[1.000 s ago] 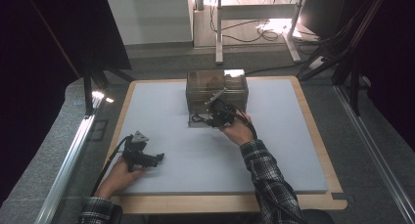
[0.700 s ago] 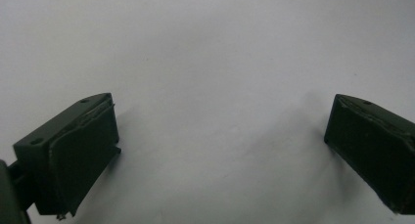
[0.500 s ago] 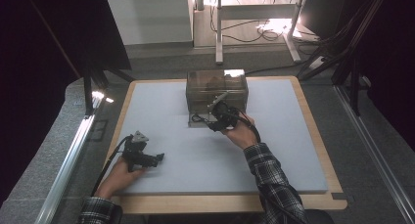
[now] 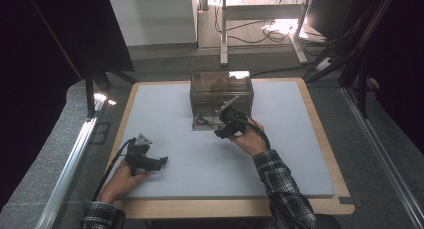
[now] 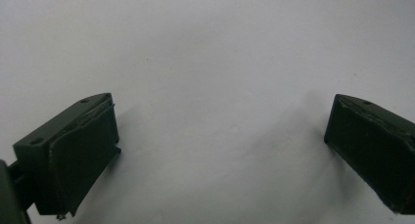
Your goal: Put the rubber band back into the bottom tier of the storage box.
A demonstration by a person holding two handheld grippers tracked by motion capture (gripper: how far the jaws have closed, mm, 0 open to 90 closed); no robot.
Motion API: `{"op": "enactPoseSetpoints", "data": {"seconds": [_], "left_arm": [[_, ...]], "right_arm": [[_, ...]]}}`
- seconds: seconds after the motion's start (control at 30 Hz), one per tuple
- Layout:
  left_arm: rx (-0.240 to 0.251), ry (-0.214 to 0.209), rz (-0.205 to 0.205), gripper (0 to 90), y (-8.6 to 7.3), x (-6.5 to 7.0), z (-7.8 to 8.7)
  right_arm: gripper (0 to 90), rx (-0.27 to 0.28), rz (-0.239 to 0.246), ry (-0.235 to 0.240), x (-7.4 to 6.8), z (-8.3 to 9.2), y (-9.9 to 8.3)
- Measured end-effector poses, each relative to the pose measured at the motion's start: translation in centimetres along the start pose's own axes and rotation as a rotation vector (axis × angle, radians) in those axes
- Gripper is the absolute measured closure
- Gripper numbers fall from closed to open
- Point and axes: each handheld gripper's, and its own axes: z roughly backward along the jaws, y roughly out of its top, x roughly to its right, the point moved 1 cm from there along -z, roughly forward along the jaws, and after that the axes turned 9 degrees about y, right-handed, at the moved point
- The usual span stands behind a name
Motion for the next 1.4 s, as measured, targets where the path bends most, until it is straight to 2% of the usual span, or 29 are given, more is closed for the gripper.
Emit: {"op": "enactPoseSetpoints", "data": {"seconds": [0.67,0.97,1.17,1.4], "left_arm": [[0.0,0.0,0.0,0.0,0.0,0.0,0.0],[0.0,0.0,0.0,0.0,0.0,0.0,0.0],[0.0,0.0,0.0,0.0,0.0,0.0,0.0],[-0.001,0.0,0.0,0.0,0.0,0.0,0.0]], "right_arm": [[24.9,0.024,0.003,0.001,-0.4,1.7,-1.4],[20.2,0.014,-0.004,0.002,-0.2,2.3,-2.7],[17.2,0.014,-0.025,0.011,0.1,2.8,-3.7],[14.6,0.007,-0.021,0.012,0.3,3.0,-4.8]]}}
